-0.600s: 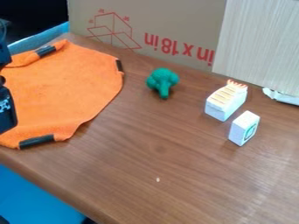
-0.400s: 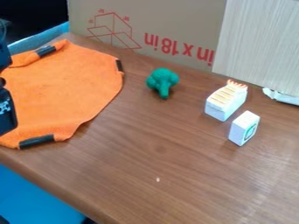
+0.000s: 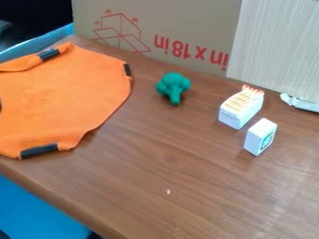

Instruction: Folded left top corner to right bottom corner

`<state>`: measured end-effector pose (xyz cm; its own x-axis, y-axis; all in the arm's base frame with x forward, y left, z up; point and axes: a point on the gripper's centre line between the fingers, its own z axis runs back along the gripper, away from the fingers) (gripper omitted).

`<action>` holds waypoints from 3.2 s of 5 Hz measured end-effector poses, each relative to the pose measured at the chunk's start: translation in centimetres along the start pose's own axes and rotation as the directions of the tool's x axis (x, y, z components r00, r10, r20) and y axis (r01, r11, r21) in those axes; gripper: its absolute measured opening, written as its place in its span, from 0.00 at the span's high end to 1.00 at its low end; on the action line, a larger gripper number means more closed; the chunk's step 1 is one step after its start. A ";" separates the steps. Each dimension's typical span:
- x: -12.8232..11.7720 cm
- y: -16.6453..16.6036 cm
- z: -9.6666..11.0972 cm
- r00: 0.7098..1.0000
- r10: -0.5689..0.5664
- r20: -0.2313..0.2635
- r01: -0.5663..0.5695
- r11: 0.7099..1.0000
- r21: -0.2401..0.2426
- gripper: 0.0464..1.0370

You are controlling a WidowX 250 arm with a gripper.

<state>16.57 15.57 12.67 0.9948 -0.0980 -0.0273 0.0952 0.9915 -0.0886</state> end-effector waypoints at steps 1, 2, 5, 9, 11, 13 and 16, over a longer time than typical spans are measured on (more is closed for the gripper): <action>0.5 2.4 0.4 1.000 -0.012 0.021 0.012 1.000 -0.008 0.04; 1.1 4.5 1.1 0.997 -0.068 0.046 0.069 0.998 -0.001 0.04; 6.0 9.8 0.8 0.981 -0.164 0.099 0.162 0.986 0.034 0.04; 10.4 13.9 0.1 0.963 -0.198 0.180 0.155 0.962 0.226 0.04; 12.6 14.5 -1.1 0.964 -0.219 0.151 0.182 0.957 0.224 0.04; 15.2 14.8 -1.2 0.960 -0.221 0.170 0.150 0.923 0.354 0.04; 17.0 16.0 -3.2 0.971 -0.204 0.124 0.126 0.878 0.462 0.04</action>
<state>34.84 29.48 7.65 0.9511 -0.2867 0.1149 0.2250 0.8979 0.3784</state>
